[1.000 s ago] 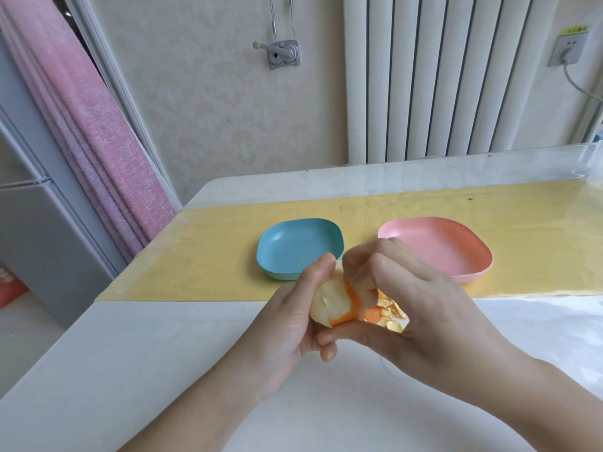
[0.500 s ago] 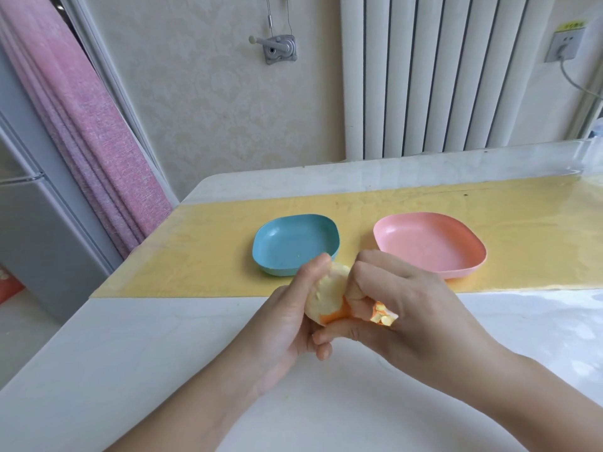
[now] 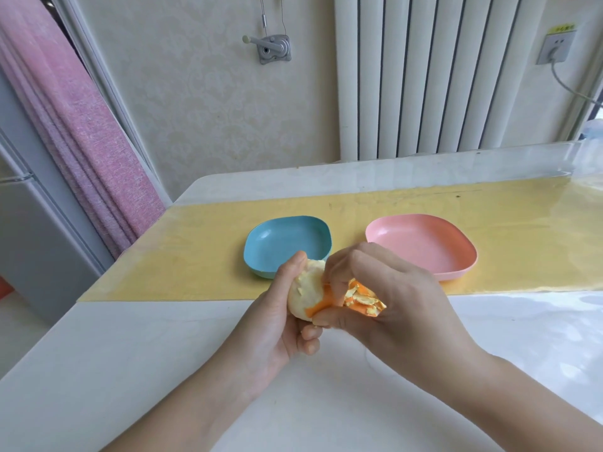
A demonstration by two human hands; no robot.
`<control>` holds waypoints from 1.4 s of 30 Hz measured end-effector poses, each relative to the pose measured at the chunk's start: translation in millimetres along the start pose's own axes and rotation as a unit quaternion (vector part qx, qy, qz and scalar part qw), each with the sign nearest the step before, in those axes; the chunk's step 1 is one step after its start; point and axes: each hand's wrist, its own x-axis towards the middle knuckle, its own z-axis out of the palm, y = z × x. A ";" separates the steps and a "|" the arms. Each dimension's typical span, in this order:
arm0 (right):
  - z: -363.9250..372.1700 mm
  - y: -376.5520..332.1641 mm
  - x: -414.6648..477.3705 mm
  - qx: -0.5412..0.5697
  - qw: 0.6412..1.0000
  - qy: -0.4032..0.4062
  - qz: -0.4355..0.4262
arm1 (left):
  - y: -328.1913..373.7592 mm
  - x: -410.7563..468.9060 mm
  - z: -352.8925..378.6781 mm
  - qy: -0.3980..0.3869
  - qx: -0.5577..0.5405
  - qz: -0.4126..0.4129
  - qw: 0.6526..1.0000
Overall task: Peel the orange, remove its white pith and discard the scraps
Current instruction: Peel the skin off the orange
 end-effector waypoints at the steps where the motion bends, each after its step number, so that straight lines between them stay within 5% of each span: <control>1: -1.1 0.6 0.7 0.013 1.000 -0.015 0.019 | -1.0 -0.3 0.3 0.002 0.011 0.001 1.000; 8: -14.1 7.3 2.0 0.083 0.988 -0.110 0.076 | -7.8 0.4 -1.5 -0.021 0.084 0.022 0.996; 13: -10.9 3.5 1.8 0.089 0.992 -0.064 0.064 | -6.0 -0.5 -1.0 -0.025 0.027 -0.023 0.999; 16: -11.0 -4.4 3.8 0.166 0.975 -0.010 0.150 | -4.9 -0.3 1.0 -0.028 -0.061 -0.055 0.996; 19: -11.0 -9.8 8.6 0.353 0.903 0.033 0.244 | -6.5 -2.2 5.0 -0.038 -0.124 -0.065 0.989; 25: -6.9 5.6 6.3 0.617 0.686 0.137 0.359 | -3.4 -0.7 -5.6 -0.102 -0.260 -0.103 0.955; 27: -14.4 18.1 6.5 0.568 0.712 0.166 0.378 | -2.7 1.5 -8.1 -0.107 -0.272 -0.098 0.951; 30: -26.1 23.4 6.8 0.401 0.815 0.130 0.398 | -3.4 3.4 -5.7 -0.089 -0.253 -0.083 0.960; 32: -25.9 22.4 6.0 0.306 0.854 0.093 0.412 | -4.4 5.2 -4.8 -0.085 -0.242 -0.071 0.964; 36: -17.4 18.9 2.7 0.123 0.938 0.023 0.322 | -7.2 9.7 -4.9 -0.066 -0.222 -0.053 0.971; 42: -11.6 22.4 -2.3 -0.035 0.972 -0.020 0.233 | -9.4 12.2 -8.6 -0.078 -0.200 -0.040 0.976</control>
